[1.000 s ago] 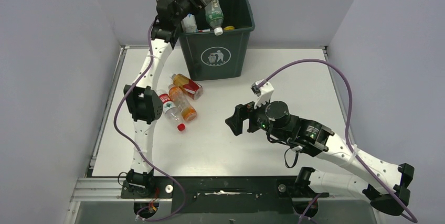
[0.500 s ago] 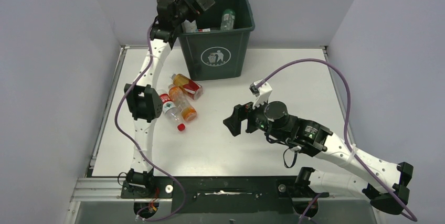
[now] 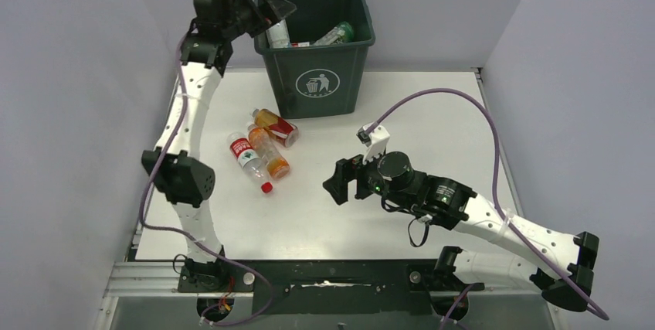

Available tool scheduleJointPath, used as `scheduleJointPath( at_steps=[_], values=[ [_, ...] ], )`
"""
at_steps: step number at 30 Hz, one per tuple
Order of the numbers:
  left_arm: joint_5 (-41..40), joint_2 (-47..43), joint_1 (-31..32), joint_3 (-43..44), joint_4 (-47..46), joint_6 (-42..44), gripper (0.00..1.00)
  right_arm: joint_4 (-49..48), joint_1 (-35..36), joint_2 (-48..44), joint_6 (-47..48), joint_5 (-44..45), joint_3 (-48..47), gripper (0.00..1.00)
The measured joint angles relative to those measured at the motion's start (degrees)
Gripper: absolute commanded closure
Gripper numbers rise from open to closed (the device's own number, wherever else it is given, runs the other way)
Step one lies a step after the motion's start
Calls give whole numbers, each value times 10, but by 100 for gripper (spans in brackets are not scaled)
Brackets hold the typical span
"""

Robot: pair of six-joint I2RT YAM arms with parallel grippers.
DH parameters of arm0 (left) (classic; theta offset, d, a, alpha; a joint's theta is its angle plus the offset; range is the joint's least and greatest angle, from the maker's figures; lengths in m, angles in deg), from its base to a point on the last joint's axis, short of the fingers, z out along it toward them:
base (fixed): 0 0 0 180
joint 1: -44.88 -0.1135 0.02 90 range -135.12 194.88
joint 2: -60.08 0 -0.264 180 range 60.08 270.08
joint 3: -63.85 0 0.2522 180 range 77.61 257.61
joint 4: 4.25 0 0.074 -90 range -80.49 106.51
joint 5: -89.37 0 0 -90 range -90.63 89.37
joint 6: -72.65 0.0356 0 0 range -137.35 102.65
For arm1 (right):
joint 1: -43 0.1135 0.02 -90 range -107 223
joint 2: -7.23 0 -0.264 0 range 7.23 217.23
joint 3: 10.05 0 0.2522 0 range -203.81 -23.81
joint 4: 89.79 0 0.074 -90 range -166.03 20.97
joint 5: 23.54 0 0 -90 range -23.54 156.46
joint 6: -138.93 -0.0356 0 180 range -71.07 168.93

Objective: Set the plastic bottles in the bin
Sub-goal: Pick up the plastic bottle at the center of the board.

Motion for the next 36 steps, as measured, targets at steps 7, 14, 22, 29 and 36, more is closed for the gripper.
scheduleJointPath(
  at_steps=[7,14,22,29,36],
  values=[
    [-30,-240,-25,-189,17,28,16,-15,3,37,1,-11,0,2],
    [-85,-381,-36,-396,40,38,15,-24,3,68,1,-21,0,2],
    [-140,-403,-46,-588,107,12,15,-27,-3,119,1,-30,0,2],
    [-238,-402,-47,-602,181,-27,14,-27,-6,140,1,-38,0,2],
    [-321,-360,-47,-601,234,-70,14,-29,-6,140,1,-40,0,2]
  ],
)
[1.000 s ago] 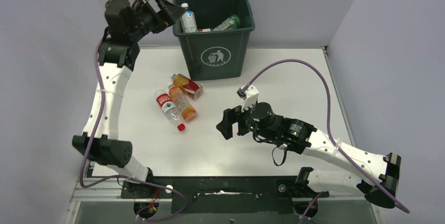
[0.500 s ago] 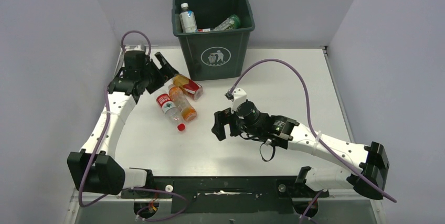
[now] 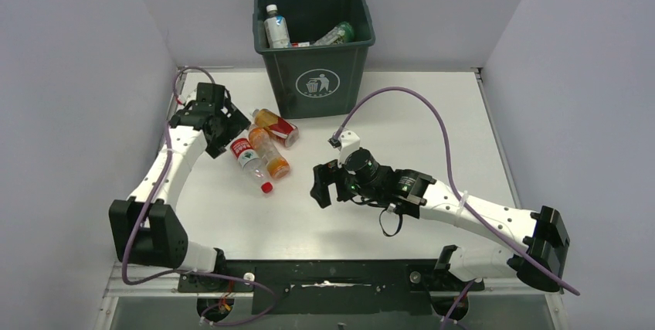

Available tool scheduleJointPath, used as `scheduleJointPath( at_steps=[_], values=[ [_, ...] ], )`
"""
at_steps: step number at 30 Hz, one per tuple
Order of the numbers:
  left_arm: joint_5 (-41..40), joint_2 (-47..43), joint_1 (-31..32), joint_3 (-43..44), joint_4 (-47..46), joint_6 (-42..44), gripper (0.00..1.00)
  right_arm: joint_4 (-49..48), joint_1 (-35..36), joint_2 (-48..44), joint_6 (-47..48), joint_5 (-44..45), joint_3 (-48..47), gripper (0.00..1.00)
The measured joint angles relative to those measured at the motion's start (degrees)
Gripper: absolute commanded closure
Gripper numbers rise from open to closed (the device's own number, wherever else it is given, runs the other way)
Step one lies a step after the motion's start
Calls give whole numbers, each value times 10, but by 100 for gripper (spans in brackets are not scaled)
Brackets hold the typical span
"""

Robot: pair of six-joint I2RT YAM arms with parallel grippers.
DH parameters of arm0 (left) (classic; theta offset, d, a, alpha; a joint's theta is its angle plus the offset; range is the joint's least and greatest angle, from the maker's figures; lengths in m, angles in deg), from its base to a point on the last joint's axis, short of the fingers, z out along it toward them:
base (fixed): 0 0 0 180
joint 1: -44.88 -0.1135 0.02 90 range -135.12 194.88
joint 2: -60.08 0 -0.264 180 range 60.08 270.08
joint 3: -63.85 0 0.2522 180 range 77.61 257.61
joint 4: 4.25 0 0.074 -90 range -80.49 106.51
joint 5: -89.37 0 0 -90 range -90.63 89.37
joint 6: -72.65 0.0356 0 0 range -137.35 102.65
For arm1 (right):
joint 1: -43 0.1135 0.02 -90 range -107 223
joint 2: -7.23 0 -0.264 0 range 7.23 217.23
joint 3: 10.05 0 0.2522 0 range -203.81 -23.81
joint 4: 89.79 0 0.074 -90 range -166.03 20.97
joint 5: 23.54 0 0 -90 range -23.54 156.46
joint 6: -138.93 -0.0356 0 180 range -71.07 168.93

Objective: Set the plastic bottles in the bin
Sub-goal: Pick up the plastic bottle at the center of the board.

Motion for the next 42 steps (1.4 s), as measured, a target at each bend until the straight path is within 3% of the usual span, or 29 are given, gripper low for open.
scheduleJointPath(
  at_steps=[7,34,42],
  values=[
    [-32,82,0,0,23,-30,14,-2,0,-5,-2,0,2,2],
    [-75,182,7,-26,-17,-48,15,-2,-1,-30,-16,1,24,2],
    [-76,200,16,-36,-31,-51,27,-2,-1,-31,-17,1,27,2]
  ],
)
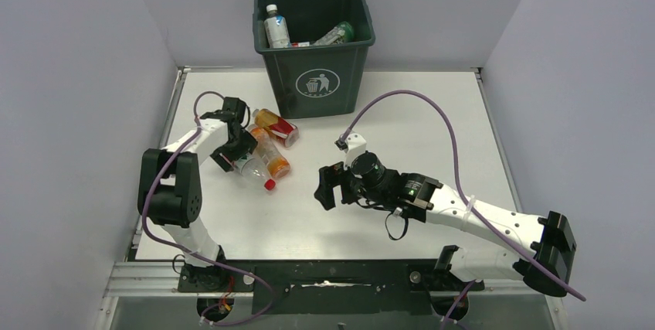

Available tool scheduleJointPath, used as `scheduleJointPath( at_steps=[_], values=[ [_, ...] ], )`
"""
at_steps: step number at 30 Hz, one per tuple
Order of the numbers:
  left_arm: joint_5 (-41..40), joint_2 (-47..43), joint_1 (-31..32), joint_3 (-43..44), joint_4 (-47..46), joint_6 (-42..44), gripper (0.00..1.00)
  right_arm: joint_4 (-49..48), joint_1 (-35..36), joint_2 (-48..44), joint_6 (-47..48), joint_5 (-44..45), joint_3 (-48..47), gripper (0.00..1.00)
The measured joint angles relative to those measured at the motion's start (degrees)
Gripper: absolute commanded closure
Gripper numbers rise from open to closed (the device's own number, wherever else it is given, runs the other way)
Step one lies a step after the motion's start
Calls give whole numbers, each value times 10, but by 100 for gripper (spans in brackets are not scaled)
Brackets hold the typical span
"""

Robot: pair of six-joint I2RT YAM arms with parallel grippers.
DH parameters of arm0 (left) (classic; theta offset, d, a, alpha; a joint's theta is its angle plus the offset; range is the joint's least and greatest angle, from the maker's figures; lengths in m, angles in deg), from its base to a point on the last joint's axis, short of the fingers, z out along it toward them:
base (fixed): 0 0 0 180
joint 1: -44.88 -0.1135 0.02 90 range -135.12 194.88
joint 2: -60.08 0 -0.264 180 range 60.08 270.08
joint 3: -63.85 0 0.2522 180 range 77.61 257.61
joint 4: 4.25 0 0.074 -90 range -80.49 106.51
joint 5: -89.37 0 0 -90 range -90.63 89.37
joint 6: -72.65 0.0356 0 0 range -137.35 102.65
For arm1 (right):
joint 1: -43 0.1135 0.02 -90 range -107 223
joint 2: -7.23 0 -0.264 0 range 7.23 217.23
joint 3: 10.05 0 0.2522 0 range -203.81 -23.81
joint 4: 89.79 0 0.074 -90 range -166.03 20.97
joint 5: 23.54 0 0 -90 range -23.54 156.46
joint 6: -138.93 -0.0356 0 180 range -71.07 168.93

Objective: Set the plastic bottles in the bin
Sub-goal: Pick up the plastic bottle at the center of the board.

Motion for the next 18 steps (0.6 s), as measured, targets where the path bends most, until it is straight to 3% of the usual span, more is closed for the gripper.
scheduleJointPath(
  at_steps=[8,18],
  values=[
    [4,0,0,-12,-12,-1,48,0,0,-1,0,0,4,2],
    [17,-12,0,-7,-4,9,49,0,0,-3,-3,0,12,2]
  ],
)
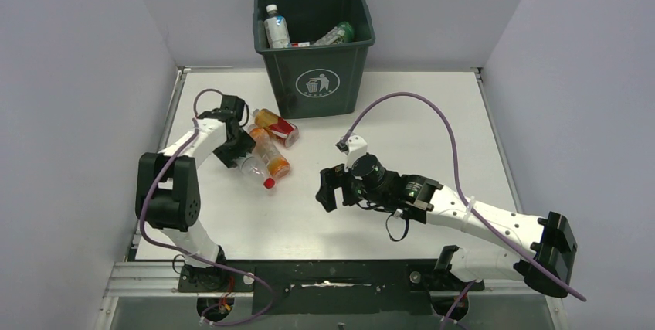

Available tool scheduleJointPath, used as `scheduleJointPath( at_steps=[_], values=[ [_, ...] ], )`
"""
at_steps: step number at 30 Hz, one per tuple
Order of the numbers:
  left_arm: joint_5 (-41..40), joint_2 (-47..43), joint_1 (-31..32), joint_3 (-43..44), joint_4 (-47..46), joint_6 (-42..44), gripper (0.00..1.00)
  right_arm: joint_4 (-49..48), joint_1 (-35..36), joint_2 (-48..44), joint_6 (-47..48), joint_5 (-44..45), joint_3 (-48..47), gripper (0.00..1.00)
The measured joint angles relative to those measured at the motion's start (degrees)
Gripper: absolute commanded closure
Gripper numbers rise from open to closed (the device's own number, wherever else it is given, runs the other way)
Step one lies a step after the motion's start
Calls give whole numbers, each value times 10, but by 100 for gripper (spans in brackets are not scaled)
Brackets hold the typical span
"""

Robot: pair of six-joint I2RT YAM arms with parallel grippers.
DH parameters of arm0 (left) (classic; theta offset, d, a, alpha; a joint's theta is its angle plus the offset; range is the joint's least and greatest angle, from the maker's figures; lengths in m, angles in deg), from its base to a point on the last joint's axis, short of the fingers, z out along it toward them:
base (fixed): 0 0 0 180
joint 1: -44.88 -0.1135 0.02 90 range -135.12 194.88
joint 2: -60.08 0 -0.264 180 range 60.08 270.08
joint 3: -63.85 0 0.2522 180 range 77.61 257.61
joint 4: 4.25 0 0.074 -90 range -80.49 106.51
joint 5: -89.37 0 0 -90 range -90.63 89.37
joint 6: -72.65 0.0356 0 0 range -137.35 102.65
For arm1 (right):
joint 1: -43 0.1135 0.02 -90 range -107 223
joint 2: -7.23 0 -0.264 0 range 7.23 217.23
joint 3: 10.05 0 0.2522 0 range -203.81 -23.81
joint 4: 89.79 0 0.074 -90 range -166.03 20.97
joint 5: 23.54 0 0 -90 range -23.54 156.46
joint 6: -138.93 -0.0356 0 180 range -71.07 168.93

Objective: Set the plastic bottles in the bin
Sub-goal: Pick up the plastic bottle at the center of the board, then place the plastic bottle in the trash bin.

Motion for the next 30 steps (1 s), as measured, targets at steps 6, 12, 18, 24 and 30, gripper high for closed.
scheduleJointPath(
  at_steps=[6,12,18,24,30],
  values=[
    [13,-46,0,76,36,14,49,0,0,-2,-1,0,1,2],
    [44,-85,0,189,42,20,48,0,0,-2,-2,0,1,2],
    [93,-97,0,276,45,18,48,0,0,-7,-2,0,1,2],
    [135,-97,0,362,43,12,48,0,0,-13,-5,0,1,2],
    [182,-120,0,391,-5,-15,48,0,0,-14,-8,0,1,2]
  ],
)
